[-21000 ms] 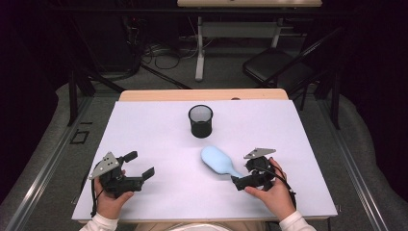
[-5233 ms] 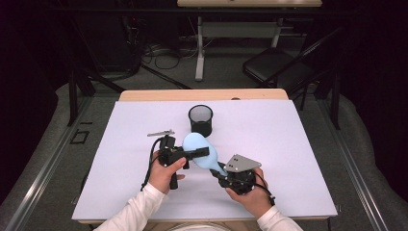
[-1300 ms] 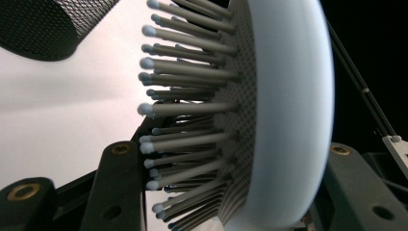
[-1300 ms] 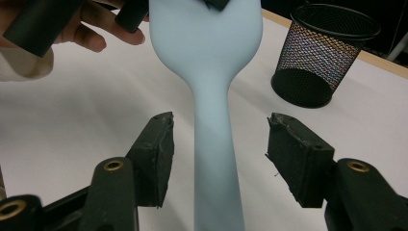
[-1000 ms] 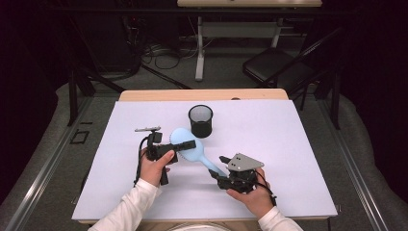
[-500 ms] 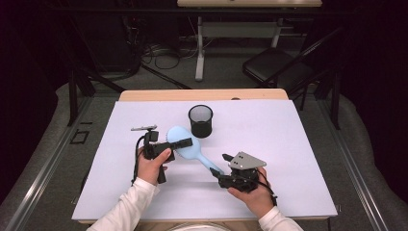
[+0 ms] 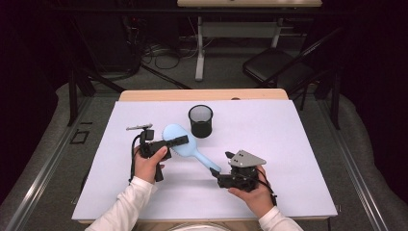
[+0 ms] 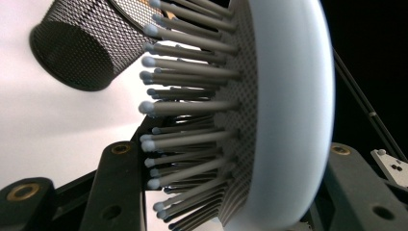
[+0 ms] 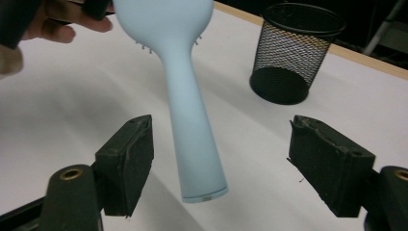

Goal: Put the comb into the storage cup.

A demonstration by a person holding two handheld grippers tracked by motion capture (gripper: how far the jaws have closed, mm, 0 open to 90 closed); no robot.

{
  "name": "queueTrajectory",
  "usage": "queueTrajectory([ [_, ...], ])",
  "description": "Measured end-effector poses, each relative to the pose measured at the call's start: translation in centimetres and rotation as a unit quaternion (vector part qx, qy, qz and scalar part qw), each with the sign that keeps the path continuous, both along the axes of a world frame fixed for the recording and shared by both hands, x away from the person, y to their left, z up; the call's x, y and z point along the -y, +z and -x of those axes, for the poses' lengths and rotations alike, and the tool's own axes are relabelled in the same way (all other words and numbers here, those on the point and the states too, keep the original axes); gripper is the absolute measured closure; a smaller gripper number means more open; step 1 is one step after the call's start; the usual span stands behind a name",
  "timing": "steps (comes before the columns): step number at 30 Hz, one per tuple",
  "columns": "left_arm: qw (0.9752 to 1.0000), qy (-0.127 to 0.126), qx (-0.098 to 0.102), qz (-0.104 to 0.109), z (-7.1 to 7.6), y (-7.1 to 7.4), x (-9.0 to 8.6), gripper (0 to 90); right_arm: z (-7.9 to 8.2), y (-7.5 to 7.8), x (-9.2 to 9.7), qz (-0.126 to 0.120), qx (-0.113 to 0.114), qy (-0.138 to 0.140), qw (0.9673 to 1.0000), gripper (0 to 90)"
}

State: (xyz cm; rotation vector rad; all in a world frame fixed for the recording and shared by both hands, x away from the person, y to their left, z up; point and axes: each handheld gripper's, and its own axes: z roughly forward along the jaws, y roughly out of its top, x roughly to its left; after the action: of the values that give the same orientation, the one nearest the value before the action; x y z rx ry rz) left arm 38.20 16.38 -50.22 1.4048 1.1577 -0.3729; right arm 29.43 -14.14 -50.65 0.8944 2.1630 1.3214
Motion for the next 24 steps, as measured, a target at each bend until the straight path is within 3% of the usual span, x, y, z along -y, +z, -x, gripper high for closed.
queueTrajectory([
  [4, 1.0000, 0.004, 0.002, 0.000, -0.1, 0.0, -0.3, 49.2, -0.2, 0.0, 0.0, -0.004, 0.000, -0.011, 0.9999, 14.9],
  [10, 0.9999, 0.012, 0.003, 0.002, -0.2, 0.1, -0.7, 49.2, -0.5, 0.0, 0.2, -0.011, -0.009, -0.027, 0.9996, 12.5],
  [14, 0.9999, 0.014, 0.003, 0.001, -0.2, 0.1, -1.0, 49.2, -0.6, 0.0, 0.2, -0.006, -0.007, -0.032, 0.9994, 3.0],
  [24, 0.9996, 0.027, 0.008, -0.004, -0.4, 0.2, -1.6, 49.1, -0.8, -0.1, 0.3, -0.006, -0.012, -0.051, 0.9986, 0.0],
])
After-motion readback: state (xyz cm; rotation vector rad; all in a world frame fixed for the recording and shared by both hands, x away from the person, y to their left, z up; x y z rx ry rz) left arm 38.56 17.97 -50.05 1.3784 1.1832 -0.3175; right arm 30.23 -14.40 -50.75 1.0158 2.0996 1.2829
